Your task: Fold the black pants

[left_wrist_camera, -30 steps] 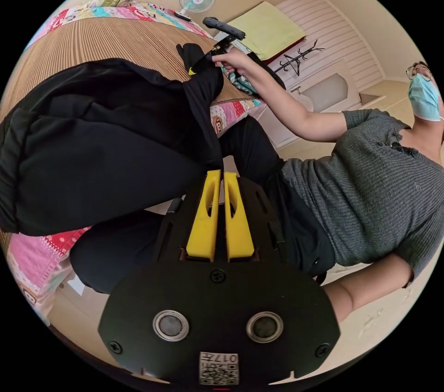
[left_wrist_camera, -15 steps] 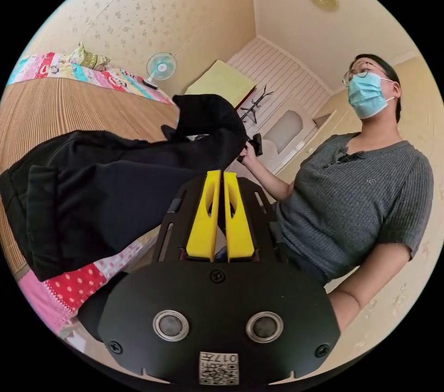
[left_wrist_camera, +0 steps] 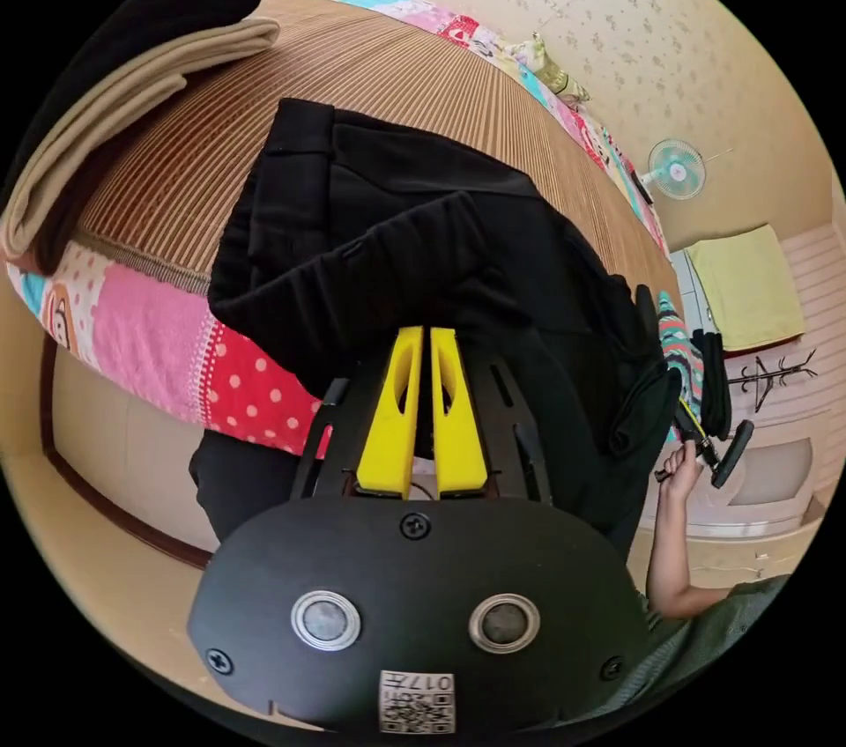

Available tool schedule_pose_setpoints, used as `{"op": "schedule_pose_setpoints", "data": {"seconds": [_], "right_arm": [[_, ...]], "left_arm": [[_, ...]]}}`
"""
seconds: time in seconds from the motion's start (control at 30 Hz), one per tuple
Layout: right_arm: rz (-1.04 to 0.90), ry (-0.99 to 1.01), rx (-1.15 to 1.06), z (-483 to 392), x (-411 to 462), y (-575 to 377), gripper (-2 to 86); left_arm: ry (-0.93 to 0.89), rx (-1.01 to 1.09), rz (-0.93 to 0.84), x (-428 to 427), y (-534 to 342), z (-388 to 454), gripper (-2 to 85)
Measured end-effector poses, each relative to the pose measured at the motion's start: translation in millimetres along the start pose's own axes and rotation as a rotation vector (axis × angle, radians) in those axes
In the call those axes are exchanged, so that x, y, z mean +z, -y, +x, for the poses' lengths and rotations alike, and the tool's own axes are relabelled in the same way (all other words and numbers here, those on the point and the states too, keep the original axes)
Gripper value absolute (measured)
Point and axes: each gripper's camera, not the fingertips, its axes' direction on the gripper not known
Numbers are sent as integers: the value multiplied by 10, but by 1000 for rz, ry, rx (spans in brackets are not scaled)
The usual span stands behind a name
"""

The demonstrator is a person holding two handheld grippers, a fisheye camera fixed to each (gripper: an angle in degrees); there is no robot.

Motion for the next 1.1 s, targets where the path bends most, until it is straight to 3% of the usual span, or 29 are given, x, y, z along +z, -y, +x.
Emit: {"op": "schedule_pose_setpoints", "data": {"seconds": [0.1, 0.4, 0.5, 0.57, 0.63, 0.7, 0.73, 0.8, 0.87, 0.93, 1.0, 1.1], "right_arm": [[-146, -59, -49, -195, 542, 474, 26], [-62, -271, -111, -401, 1324, 1947, 27], [-177, -171, -8, -102, 1302, 2537, 27], [-133, 28, 116, 235, 915, 2670, 27], [139, 318, 206, 710, 4, 2320, 25], [389, 473, 210, 1054, -758, 1668, 24], [515, 524, 239, 1283, -1156, 1127, 24], [572, 538, 335, 1589, -1491, 334, 23], [474, 526, 414, 1759, -1507, -299, 23], [149, 450, 509, 1848, -1246, -879, 24], [-88, 408, 589, 1927, -1062, -1190, 25], [-105, 477, 634, 2092, -1164, -1453, 28]], "left_arm": [[78, 53, -13, 95, 479, 236, -4], [257, 151, -4, 549, 2374, 718, -7], [204, 8, -52, 415, 2897, 656, -5], [64, 36, 87, -45, 2904, 761, 2], [58, 111, 196, -382, 2755, 950, 31], [70, 172, 236, -554, 2631, 1127, 93], [45, 198, 217, -569, 2606, 1209, 130], [7, 212, 156, -484, 2644, 1276, 150], [14, 174, 69, -244, 2752, 1253, 151], [10, 131, -42, 28, 2844, 1170, 124], [59, 98, -8, -17, 2825, 1091, 80], [35, 136, -38, -195, 2851, 938, 22]]}}
